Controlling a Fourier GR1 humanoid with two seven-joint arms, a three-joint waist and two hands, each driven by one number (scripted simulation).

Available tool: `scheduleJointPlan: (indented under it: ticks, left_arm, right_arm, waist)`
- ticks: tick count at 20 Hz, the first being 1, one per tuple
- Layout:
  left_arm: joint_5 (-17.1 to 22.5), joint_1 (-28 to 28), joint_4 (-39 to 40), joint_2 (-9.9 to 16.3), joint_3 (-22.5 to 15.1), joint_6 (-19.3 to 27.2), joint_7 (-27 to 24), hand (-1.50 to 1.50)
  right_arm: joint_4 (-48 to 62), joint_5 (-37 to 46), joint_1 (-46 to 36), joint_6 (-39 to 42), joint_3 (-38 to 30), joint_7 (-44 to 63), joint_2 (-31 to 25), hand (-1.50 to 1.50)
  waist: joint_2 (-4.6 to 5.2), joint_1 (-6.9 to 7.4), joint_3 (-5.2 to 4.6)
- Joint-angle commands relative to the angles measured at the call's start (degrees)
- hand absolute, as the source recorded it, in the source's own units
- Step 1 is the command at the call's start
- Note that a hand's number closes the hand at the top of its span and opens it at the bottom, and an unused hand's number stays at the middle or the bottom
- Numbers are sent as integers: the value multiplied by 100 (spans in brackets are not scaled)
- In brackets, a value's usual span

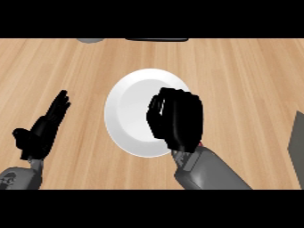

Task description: Pick the can from the placemat and place it in the plate

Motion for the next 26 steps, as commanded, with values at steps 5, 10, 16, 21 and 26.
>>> scheduleJointPlan:
  ticks: [5, 10, 16, 21, 26]
  left_arm:
    - [26, 85, -74, 101, 125, -195, -26, 0]
    - [-76, 284, -198, -23, 54, -104, -52, 0]
    - [-145, 23, 81, -79, 146, -90, -119, 0]
    - [-221, 99, 65, -235, 121, 92, -52, 0]
    - [-114, 322, -432, -32, 263, 13, 184, 0]
  right_arm:
    - [1641, -671, -1045, -2025, 221, 1190, 5, -150]
    - [2303, -1426, -1492, -2462, 68, 1120, 4, -150]
    - [2456, -1710, -1518, -3890, -385, 351, 4, -150]
    - [1624, -2045, -661, -4712, -574, -291, 4, -150]
    - [235, -2785, 710, -4947, -455, -1344, -336, -150]
  waist:
    - [-9, 61, 3]
    - [-13, 76, 4]
    - [12, -2, 5]
    - [-20, -178, 10]
    - [-59, -244, 14]
